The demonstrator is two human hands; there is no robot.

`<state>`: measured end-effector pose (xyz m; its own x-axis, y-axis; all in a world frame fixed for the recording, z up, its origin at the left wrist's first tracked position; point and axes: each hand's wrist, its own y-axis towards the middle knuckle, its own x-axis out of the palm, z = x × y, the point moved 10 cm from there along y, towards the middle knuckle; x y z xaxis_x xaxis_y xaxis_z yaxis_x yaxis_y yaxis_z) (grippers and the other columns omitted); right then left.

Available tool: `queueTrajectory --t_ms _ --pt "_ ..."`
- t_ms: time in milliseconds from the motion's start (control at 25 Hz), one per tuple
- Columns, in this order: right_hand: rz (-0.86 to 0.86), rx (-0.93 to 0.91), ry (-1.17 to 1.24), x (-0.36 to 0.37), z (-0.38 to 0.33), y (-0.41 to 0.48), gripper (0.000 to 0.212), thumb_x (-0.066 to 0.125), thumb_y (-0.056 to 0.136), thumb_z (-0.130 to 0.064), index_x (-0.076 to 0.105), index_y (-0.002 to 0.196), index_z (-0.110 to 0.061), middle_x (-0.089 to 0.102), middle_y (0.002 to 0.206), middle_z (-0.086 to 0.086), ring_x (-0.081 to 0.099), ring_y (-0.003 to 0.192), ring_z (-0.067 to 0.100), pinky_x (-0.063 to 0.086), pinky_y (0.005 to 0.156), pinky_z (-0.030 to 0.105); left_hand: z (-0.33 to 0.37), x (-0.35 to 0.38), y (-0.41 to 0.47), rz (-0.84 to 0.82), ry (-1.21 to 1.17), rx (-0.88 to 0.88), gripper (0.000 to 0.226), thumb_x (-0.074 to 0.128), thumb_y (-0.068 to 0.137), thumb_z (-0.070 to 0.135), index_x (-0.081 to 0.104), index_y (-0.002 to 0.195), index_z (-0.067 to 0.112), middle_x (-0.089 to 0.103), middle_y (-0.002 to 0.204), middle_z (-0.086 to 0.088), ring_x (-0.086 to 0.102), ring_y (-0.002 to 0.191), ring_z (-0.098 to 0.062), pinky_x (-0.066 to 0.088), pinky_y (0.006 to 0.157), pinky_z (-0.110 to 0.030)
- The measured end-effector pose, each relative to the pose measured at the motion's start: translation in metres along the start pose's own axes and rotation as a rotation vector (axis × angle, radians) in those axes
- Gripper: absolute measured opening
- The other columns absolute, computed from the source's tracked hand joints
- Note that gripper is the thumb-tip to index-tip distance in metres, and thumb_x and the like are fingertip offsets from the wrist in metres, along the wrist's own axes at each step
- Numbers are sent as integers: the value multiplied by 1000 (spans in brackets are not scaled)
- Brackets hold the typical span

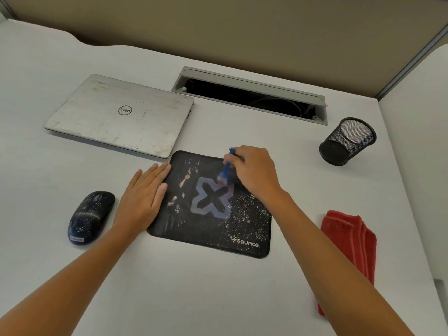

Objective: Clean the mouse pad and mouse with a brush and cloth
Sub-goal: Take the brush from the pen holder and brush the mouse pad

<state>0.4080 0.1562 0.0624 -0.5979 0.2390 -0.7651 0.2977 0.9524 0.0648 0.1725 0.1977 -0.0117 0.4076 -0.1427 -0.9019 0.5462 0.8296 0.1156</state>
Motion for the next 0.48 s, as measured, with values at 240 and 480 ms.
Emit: queueTrajectory --t_ms 240,480 --pt "66 -57 -14 -5 -16 -2 25 53 95 -33 71 104 -18 72 98 2 62 86 19 51 73 34 -2 1 0 -1 2 -2 52 21 101 35 29 151 23 30 155 8 20 146 -8 10 121 -34" --pt "-115 -45 0 14 -20 -3 18 58 92 -27 72 88 -16 69 78 0 62 73 20 51 72 36 -3 3 1 -7 2 2 52 20 101 36 29 151 24 30 156 9 19 146 -7 10 122 -34"
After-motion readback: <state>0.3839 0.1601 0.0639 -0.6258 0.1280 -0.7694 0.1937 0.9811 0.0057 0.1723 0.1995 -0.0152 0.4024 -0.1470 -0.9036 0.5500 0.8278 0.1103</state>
